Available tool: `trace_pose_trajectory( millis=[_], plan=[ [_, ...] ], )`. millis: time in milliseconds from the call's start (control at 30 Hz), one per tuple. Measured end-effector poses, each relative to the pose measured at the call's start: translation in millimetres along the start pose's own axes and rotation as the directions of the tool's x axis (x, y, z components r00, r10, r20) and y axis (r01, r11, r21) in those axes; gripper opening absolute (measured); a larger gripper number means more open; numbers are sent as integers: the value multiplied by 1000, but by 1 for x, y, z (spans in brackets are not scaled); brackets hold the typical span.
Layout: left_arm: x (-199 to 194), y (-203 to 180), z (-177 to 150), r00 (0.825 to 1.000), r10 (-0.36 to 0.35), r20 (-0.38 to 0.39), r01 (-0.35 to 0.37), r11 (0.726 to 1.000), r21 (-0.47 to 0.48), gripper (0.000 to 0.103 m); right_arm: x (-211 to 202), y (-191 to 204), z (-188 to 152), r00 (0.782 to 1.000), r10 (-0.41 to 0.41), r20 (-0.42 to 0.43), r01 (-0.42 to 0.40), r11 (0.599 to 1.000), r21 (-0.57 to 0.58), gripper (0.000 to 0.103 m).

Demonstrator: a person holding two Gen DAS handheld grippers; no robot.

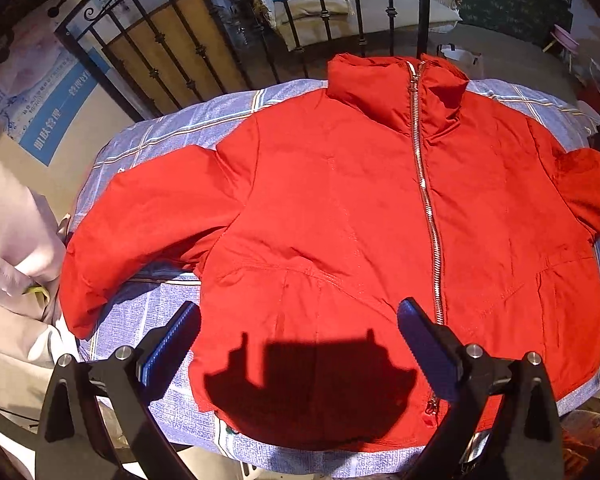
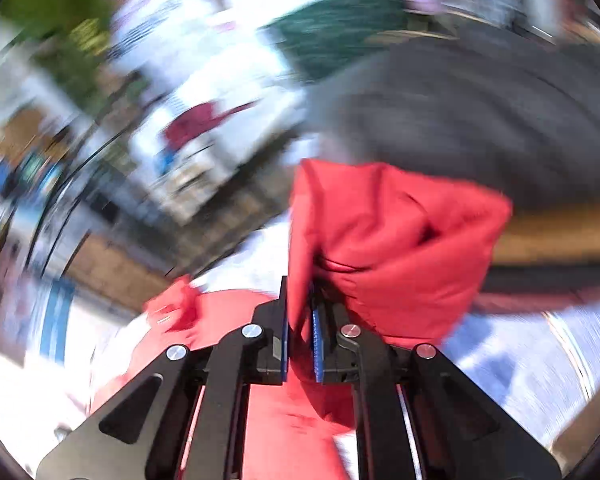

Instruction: Fold large clothes

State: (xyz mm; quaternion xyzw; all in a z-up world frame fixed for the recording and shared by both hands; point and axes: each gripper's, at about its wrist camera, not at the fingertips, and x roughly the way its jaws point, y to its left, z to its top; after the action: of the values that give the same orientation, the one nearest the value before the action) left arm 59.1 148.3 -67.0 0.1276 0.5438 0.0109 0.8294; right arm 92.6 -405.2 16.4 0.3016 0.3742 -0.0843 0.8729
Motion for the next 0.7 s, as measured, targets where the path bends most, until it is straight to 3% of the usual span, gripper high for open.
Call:
trace_pose_trajectory(
  millis=[67, 167, 300, 400, 467, 567, 700],
  plan=[
    [0, 11, 0, 1000, 7, 5, -7, 1000, -26, 97, 25, 71, 6, 998, 48, -32, -53, 989, -137, 9],
    [-1, 30, -2, 1000, 21, 8, -21, 998, -64, 97, 79, 192, -5, 977, 167, -129, -200, 926, -319, 9],
    [-3, 57, -14, 998, 61, -4, -61, 991, -120, 97, 144, 334, -79, 929, 218, -301, -349, 790, -504, 9],
    [-5, 80, -32, 996, 87, -32, -91, 979, -181, 97, 176, 408, -157, 891, 176, -418, -413, 697, -587, 9],
    [-6, 92, -45, 993, 102, -57, -112, 970, -215, 97, 203, 438, -206, 875, 118, -470, -427, 645, -633, 9],
    [-7, 110, -67, 985, 137, -101, -158, 956, -248, 97, 232, 452, -263, 853, 59, -518, -443, 606, -661, 9],
    [-5, 126, -87, 975, 158, -154, -196, 940, -278, 97, 242, 419, -316, 829, -57, -556, -422, 590, -689, 10]
  ],
)
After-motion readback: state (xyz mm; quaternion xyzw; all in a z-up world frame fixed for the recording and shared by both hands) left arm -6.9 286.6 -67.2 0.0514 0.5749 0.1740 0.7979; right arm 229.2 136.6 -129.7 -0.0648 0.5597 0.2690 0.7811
